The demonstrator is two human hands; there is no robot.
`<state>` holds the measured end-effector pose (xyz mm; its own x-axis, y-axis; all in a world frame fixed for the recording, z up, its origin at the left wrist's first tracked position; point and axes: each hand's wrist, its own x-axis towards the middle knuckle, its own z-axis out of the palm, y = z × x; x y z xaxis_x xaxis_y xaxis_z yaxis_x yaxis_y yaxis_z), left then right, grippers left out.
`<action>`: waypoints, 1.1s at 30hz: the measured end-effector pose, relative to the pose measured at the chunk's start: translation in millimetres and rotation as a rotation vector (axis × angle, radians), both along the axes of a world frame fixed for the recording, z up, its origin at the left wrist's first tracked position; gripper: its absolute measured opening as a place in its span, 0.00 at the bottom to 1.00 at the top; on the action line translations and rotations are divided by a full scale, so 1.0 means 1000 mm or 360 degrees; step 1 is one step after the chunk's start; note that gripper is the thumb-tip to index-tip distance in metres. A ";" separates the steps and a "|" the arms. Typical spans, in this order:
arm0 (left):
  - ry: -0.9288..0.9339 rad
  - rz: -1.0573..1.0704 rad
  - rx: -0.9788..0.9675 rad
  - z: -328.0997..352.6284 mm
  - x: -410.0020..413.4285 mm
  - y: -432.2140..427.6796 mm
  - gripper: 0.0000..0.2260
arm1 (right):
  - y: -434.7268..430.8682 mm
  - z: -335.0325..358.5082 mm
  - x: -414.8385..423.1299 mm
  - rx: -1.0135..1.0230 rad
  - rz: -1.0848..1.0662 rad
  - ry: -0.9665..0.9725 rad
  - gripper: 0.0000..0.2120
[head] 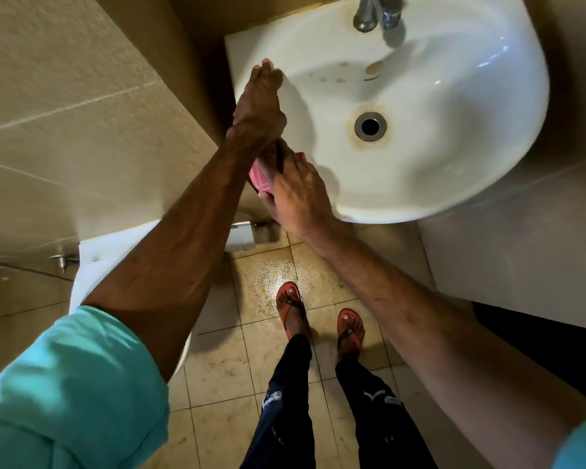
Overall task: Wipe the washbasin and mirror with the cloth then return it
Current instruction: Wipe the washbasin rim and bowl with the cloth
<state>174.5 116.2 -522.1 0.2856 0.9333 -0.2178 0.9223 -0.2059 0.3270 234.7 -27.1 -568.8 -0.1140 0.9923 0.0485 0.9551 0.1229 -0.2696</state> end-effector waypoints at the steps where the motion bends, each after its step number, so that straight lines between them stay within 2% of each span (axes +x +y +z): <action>1: 0.0024 0.0005 -0.0009 0.002 0.000 -0.002 0.35 | -0.008 0.002 0.003 0.0073 0.0009 -0.0023 0.38; 5: 0.0128 -0.0015 0.0022 0.011 0.006 -0.016 0.30 | -0.041 -0.002 0.020 0.0324 0.0021 -0.0057 0.31; 7: 0.0157 -0.0020 0.0024 0.014 0.009 -0.025 0.27 | -0.053 -0.009 0.030 0.0308 0.0043 -0.0063 0.34; 10: 0.0284 -0.0128 0.0040 0.008 0.012 -0.035 0.28 | -0.069 -0.012 0.052 0.0302 0.0057 -0.0039 0.39; 13: 0.0257 -0.0104 -0.0029 -0.001 0.031 -0.047 0.28 | -0.089 -0.004 0.099 0.0293 0.0126 -0.0020 0.40; 17: 0.0265 -0.0170 -0.0226 -0.009 0.028 -0.053 0.18 | -0.105 0.010 0.145 0.0271 0.0170 0.0040 0.40; 20: 0.0379 -0.0371 -0.0339 -0.005 0.029 -0.062 0.14 | -0.106 0.024 0.166 -0.0065 0.0214 0.0090 0.39; 24: 0.0388 -0.0389 -0.0413 -0.003 0.033 -0.057 0.14 | -0.078 0.051 0.166 -0.0568 0.0209 0.0069 0.35; 26: 0.0428 -0.0457 -0.0478 -0.004 0.038 -0.052 0.15 | -0.060 0.061 0.165 -0.0747 0.0197 0.0131 0.30; 28: 0.0498 -0.0546 -0.0536 -0.006 0.042 -0.048 0.16 | -0.038 0.059 0.163 -0.1066 0.0192 0.0143 0.27; 30: 0.0587 -0.0626 -0.0580 -0.007 0.046 -0.046 0.18 | -0.018 0.050 0.160 -0.1289 0.0286 -0.0005 0.27; 33: 0.0667 -0.0687 -0.0616 -0.008 0.052 -0.041 0.23 | 0.005 0.017 0.160 -0.1340 0.0305 -0.0192 0.28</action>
<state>226.2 75.4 -530.4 0.4319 0.5894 -0.6827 0.8486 -0.5220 0.0862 394.4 -22.3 -551.7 -0.2399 0.6558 -0.7158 0.9662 0.0899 -0.2414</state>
